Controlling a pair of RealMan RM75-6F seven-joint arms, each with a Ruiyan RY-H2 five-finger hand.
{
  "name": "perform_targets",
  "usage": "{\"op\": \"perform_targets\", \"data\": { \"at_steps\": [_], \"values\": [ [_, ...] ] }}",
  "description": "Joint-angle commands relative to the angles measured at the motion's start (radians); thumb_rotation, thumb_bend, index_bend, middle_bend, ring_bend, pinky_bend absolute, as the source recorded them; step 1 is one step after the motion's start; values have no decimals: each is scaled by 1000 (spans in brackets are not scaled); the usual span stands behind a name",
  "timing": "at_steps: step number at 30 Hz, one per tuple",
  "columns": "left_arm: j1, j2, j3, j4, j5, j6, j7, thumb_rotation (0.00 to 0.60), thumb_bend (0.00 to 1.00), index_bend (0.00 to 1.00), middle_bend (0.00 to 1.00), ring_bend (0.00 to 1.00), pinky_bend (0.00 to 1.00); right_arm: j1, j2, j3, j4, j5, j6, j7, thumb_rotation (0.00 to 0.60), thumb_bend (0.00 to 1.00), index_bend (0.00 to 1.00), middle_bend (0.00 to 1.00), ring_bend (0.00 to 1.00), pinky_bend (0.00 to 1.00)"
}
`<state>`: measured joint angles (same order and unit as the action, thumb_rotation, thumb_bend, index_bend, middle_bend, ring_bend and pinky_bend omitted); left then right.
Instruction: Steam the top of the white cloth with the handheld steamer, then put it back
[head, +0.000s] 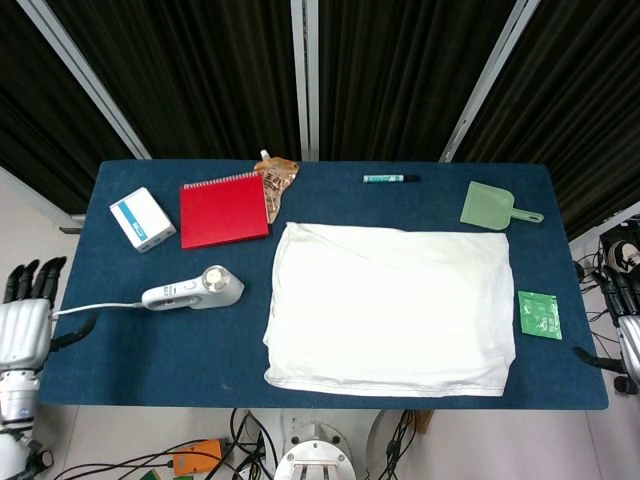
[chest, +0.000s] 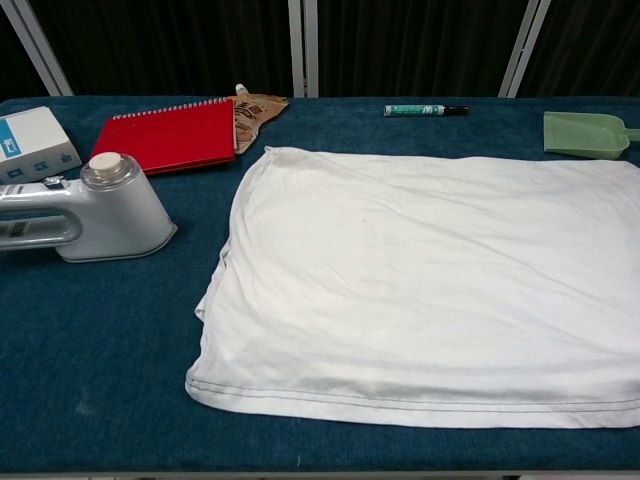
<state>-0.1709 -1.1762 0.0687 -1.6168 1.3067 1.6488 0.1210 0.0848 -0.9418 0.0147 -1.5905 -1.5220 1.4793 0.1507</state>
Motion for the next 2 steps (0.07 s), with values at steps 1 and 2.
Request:
{"op": "perform_targets", "data": {
  "at_steps": [1,2],
  "values": [
    [73,7,37,39,56,56,-43,416,176,1,86,0,0,-15,-6,-3,-26,-26,27,-36,600,60,0,0,0,40],
    [90,6,46,43,70,66,-42,415,176,1,86,0,0,-19,-9,-7,-32,-31,30,-47,600,62,0,0,0,40]
  ]
}}
